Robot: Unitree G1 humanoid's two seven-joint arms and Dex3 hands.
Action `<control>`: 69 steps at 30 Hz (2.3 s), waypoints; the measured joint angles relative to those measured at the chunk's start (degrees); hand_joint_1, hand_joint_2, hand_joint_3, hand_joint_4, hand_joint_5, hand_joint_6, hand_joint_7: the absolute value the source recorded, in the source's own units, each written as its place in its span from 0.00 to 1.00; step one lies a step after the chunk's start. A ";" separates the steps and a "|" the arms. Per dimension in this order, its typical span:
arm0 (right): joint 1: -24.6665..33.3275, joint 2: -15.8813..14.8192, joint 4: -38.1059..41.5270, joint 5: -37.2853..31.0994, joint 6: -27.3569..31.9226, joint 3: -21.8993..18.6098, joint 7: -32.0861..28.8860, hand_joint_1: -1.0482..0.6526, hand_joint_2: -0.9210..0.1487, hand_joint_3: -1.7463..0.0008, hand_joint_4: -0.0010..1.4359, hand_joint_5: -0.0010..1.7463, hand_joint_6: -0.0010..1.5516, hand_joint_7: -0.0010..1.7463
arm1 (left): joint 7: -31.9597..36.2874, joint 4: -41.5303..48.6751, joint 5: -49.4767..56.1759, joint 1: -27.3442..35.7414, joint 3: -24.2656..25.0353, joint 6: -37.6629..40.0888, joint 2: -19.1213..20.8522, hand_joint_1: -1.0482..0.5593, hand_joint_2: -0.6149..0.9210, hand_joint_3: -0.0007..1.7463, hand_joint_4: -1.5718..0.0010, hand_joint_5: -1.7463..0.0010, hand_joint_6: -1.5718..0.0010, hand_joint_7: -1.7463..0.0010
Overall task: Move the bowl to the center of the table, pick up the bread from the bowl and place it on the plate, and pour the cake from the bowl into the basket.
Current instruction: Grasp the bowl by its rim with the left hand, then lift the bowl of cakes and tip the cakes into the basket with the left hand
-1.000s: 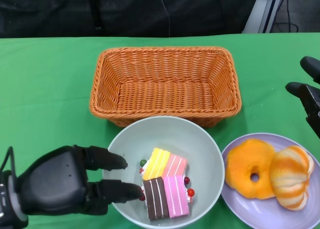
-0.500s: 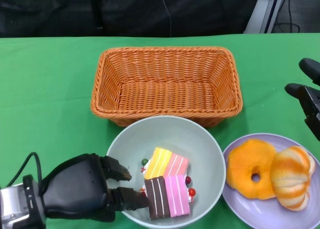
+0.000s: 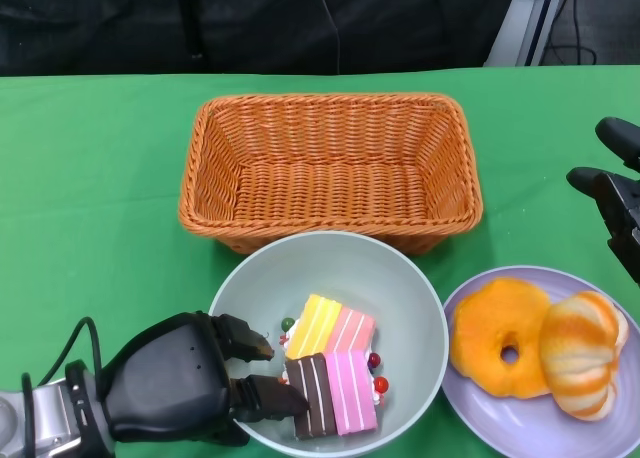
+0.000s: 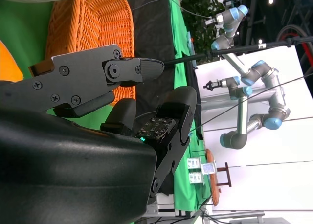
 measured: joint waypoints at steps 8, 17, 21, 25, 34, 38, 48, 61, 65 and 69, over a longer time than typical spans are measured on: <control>0.70 0.34 -0.13 0.00 -0.04 -0.07 -0.01 0.50 0.00 0.85 0.27 0.68 0.39 0.28 | 2.05 2.23 -0.11 -1.77 -2.04 -0.39 -0.17 0.37 0.99 0.00 0.54 0.40 0.31 0.87; 0.94 0.70 -0.59 0.52 -0.04 -0.17 -0.05 0.50 0.00 0.85 0.28 0.68 0.38 0.30 | 2.27 4.21 -0.93 -2.85 -3.32 -1.17 -0.50 0.37 1.00 0.00 0.56 0.37 0.31 0.88; 0.94 0.71 -0.58 0.61 -0.04 -0.18 -0.05 0.50 0.00 0.85 0.28 0.69 0.38 0.31 | 3.15 5.12 -1.19 -3.38 -4.08 -1.67 -0.58 0.38 1.00 0.00 0.56 0.37 0.31 0.88; 0.94 0.77 -0.57 0.62 -0.04 -0.19 -0.05 0.50 0.00 0.85 0.28 0.69 0.37 0.32 | 4.85 6.18 -1.14 -3.74 -4.73 -1.87 -0.63 0.38 0.99 0.00 0.56 0.37 0.31 0.88; 0.93 0.97 -0.01 0.71 -0.17 -0.22 0.03 0.51 0.00 0.83 0.29 0.69 0.36 0.33 | 9.79 8.89 -0.78 -4.51 -6.62 -2.25 -0.93 0.39 1.00 0.00 0.59 0.29 0.31 0.86; 0.92 1.11 0.07 0.86 -0.40 -0.24 0.10 0.52 0.00 0.82 0.29 0.70 0.36 0.34 | 12.84 9.76 -0.01 -4.68 -7.10 -2.30 -1.34 0.40 1.00 0.01 0.59 0.22 0.31 0.83; 0.87 1.41 0.54 2.22 -0.39 -1.09 1.16 0.52 0.00 0.82 0.30 0.72 0.34 0.36 | 16.67 11.17 0.20 -5.30 -7.46 -2.66 -1.64 0.42 1.00 0.01 0.60 0.17 0.33 0.77; 0.85 1.51 0.56 2.96 -0.17 -1.57 1.81 0.52 0.00 0.81 0.30 0.73 0.33 0.38 | 19.49 12.36 0.42 -6.09 -8.76 -2.54 -2.12 0.42 1.00 0.02 0.63 0.08 0.43 0.58; 0.85 1.52 0.54 2.96 0.03 -1.75 1.75 0.52 0.00 0.82 0.31 0.72 0.33 0.38 | 20.29 12.44 0.42 -6.09 -8.88 -2.49 -2.13 0.44 1.00 0.01 0.61 0.10 0.42 0.59; 0.85 1.58 0.44 3.33 0.15 -1.81 1.76 0.52 0.00 0.82 0.31 0.72 0.33 0.39 | 21.70 12.65 0.43 -6.09 -9.01 -2.03 -2.29 0.45 1.00 0.02 0.63 0.06 0.45 0.52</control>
